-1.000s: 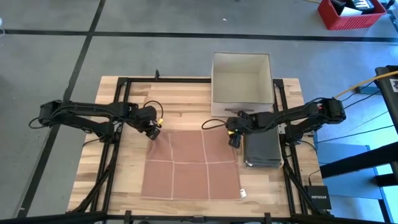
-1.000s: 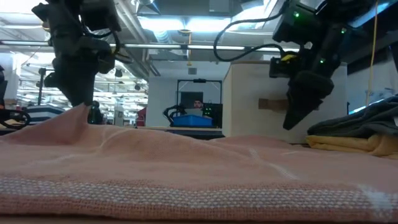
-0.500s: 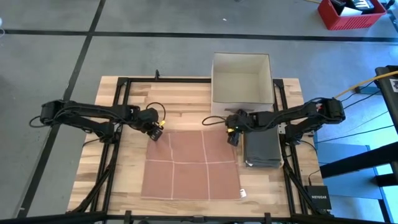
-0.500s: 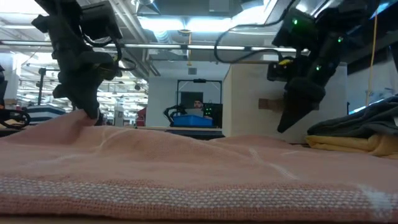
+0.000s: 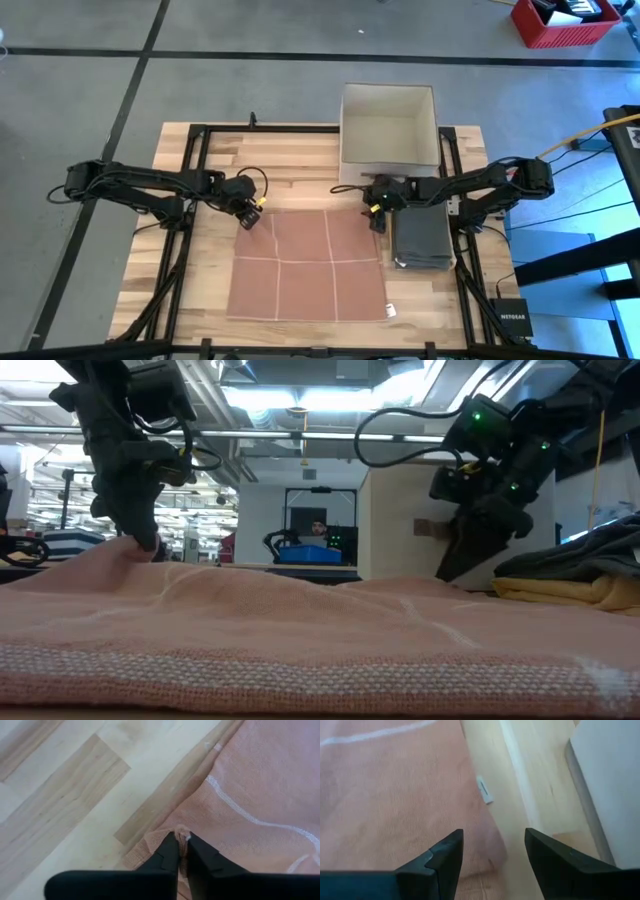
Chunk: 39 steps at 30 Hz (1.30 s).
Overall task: Fold towel
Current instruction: Fold the brown towel
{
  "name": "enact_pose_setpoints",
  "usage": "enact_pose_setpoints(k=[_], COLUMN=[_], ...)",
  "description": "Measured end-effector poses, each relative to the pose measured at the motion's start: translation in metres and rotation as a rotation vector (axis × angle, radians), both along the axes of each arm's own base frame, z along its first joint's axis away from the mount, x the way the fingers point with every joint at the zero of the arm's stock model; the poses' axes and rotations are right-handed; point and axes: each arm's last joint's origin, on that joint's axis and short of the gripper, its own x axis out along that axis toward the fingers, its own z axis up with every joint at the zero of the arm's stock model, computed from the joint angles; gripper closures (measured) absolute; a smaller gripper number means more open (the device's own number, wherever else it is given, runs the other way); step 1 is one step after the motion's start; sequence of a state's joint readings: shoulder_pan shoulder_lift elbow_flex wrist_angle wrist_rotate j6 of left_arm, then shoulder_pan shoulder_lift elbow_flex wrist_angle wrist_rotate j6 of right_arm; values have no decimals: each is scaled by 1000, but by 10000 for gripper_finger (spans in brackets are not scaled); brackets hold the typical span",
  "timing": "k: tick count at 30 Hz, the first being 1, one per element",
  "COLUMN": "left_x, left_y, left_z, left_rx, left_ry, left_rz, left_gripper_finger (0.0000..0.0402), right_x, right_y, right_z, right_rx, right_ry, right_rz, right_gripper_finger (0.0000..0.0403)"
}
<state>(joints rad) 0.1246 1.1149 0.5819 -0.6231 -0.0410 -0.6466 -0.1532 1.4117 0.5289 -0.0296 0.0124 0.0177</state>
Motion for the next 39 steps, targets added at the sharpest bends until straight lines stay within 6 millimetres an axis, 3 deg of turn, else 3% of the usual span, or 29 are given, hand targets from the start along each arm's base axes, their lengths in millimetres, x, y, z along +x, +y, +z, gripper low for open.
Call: enact_pose_setpoints(k=[12,25,32,39], left_x=[1,1,0,-1], left_y=[1,1,2,-2], left_z=[0,0,4,38], left_rx=[25,31,112,229], left_ry=[-6,-3,2,-113], left_rz=[3,-13,-99,-155], left_gripper_finger=[385,384,394,395], right_x=[4,2,-3,-12], right_y=[2,2,2,3], right_z=[-12,-6,17,61], right_rx=[59,49,15,21], right_ry=[25,17,17,40], right_rz=[40,66,25,12], right_gripper_finger=[201,383,368,390])
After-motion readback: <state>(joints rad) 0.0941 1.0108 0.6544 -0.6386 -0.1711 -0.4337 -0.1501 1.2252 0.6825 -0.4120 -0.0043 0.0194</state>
